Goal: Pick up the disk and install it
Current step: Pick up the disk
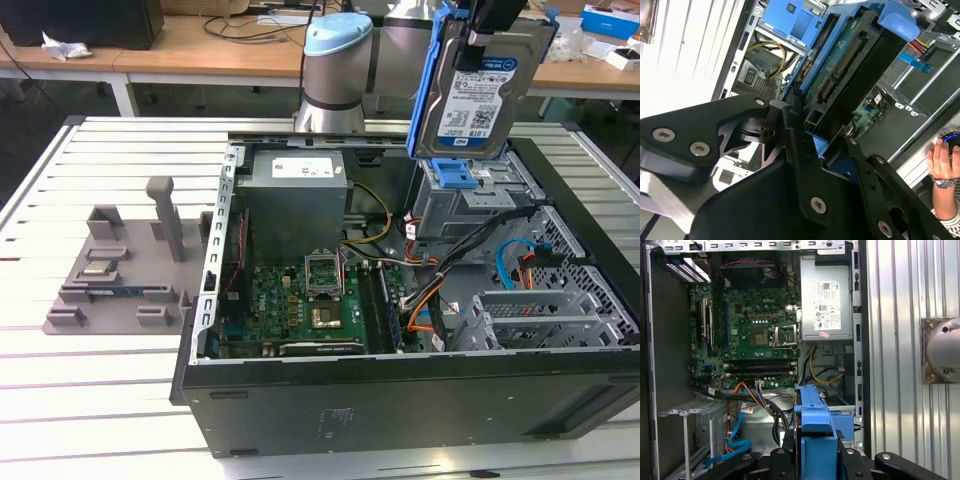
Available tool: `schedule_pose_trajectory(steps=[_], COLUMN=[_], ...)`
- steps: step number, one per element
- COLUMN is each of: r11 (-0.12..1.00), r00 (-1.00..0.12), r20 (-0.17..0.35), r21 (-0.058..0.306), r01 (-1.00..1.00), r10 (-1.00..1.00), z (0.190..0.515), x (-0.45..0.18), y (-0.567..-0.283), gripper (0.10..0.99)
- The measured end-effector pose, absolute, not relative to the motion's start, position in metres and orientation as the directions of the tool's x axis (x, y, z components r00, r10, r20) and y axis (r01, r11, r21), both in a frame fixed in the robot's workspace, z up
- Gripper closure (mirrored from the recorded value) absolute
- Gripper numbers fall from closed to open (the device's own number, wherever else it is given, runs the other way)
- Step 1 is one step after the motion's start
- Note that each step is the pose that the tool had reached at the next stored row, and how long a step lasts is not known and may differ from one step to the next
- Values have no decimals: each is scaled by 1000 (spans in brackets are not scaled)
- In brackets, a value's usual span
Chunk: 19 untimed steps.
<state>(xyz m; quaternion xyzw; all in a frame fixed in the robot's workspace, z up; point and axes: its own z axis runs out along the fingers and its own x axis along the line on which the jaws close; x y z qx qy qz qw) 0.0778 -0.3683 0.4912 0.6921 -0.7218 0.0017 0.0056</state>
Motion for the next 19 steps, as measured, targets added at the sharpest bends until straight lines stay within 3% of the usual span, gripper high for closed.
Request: schedule_pose_trajectory(steps=[19], r11=[42], r00=[-42], r20=[14], r21=[5], r01=[-999], r10=[-999], z=[490], x=[78], y=[-380], gripper=[722])
